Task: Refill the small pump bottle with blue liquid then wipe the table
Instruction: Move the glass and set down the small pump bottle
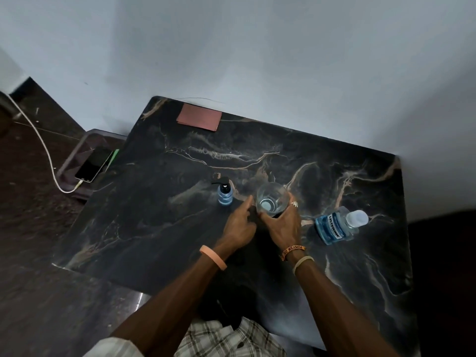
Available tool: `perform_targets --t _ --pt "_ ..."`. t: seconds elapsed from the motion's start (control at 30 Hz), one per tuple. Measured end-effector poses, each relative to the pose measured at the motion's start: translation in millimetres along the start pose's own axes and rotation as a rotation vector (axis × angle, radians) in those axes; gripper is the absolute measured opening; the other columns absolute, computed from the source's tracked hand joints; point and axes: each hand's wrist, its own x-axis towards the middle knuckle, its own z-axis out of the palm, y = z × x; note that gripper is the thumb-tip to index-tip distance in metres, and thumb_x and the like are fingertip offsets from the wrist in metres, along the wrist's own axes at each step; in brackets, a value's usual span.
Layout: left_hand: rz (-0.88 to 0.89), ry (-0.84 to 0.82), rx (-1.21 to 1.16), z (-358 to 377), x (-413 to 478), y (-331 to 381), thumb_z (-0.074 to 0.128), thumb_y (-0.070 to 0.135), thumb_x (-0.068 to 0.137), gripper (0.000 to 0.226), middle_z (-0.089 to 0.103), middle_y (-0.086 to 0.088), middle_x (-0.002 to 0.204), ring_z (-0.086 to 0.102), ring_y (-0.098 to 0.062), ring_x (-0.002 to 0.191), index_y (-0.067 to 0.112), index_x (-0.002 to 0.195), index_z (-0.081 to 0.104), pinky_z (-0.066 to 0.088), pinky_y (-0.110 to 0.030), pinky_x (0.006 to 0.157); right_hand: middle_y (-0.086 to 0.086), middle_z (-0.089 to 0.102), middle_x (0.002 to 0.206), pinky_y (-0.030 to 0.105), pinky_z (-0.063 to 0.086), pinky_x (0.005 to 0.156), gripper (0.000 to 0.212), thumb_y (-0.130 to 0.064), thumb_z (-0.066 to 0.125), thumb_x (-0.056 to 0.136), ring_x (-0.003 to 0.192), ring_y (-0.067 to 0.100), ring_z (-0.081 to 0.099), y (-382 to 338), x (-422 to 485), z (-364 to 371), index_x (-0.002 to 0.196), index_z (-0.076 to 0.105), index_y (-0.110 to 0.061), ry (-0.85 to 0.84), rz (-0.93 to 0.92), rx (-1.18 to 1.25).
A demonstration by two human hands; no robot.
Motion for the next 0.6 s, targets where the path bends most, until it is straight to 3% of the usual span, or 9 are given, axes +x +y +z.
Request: perform_targets --t 0.1,0.17,0.23,0.3,0.4,0.47,0.53,0.6 --pt "-0.009 0.142 -0.013 -8.4 -11.6 -18.3 0.062 0.000 0.087 0.060 0.060 0.009 0.132 0.060 -0.008 0.114 0.023 0.140 0.050 0.045 -0.008 0.082 0.007 0.047 0.144 0.043 0.043 0.108 0.111 -0.028 0.087 0.063 0.132 0.023 0.047 -7.4 -9.0 -2.4 0.153 0.023 -0.016 0.023 -0.007 -0.022" --pt "-0.009 0.284 -0.051 -19.8 -19.9 -30.1 0.065 0.004 0.087 0.050 0.064 0.006 0.128 0.062 -0.002 0.106 0.023 0.133 0.056 0.046 -0.009 0.082 0.009 0.033 0.154 0.044 0.031 0.117 0.109 -0.021 0.083 0.064 0.142 0.023 0.030 -15.0 -18.4 -3.9 0.153 0.021 -0.013 0.136 -0.138 -0.122" --pt "-0.018 0.413 -0.074 -34.4 -24.7 -38.7 0.066 0.007 0.088 0.046 0.064 0.007 0.127 0.061 0.001 0.104 0.025 0.129 0.057 0.049 -0.015 0.086 0.003 0.032 0.152 0.032 0.032 0.115 0.097 -0.012 0.076 0.069 0.140 0.015 0.031 -27.4 -28.5 -0.1 0.152 0.026 -0.019 0.188 -0.325 -0.134" --pt "-0.045 0.472 -0.084 -47.5 -20.6 -41.4 0.069 0.008 0.085 0.053 0.060 0.005 0.131 0.059 -0.003 0.109 0.023 0.133 0.053 0.047 -0.016 0.086 -0.005 0.038 0.147 0.019 0.039 0.108 0.087 -0.008 0.068 0.076 0.132 0.004 0.038 -46.6 -38.0 12.5 0.150 0.027 -0.029 0.026 -0.349 -0.025" --pt "-0.065 0.438 -0.037 -62.9 -4.4 -38.3 0.077 0.014 0.080 0.067 0.055 -0.001 0.138 0.055 -0.014 0.120 0.019 0.140 0.047 0.048 -0.030 0.099 0.000 0.041 0.152 0.034 0.040 0.112 0.077 -0.011 0.062 0.087 0.138 0.011 0.041 -70.3 -40.0 37.5 0.153 0.025 -0.025 -0.205 -0.275 0.064" --pt "0.035 0.378 0.012 -69.9 5.4 -35.6 0.076 0.021 0.082 0.057 0.059 0.004 0.133 0.058 -0.012 0.119 0.025 0.134 0.053 0.050 -0.041 0.101 0.003 0.037 0.155 0.037 0.038 0.114 0.075 -0.010 0.061 0.090 0.140 0.015 0.039 -78.9 -32.8 53.1 0.155 0.023 -0.018 -0.238 -0.238 0.068" --pt "0.152 0.338 0.036 -72.7 12.9 -34.3 0.070 0.019 0.086 0.034 0.067 0.018 0.110 0.063 -0.001 0.105 0.035 0.114 0.061 0.055 -0.038 0.093 0.004 0.039 0.153 0.034 0.037 0.114 0.073 -0.009 0.060 0.091 0.139 0.017 0.041 -83.0 -25.0 64.7 0.155 0.024 -0.016 -0.258 -0.173 0.037" --pt "0.196 0.340 0.099 -74.5 19.5 -34.4 0.067 0.016 0.087 0.027 0.064 0.025 0.092 0.065 0.002 0.093 0.036 0.104 0.063 0.055 -0.023 0.083 0.004 0.047 0.148 0.031 0.037 0.113 0.068 -0.007 0.061 0.090 0.136 0.018 0.044 -83.9 -20.4 71.5 0.151 0.032 -0.016 -0.257 -0.148 -0.004"
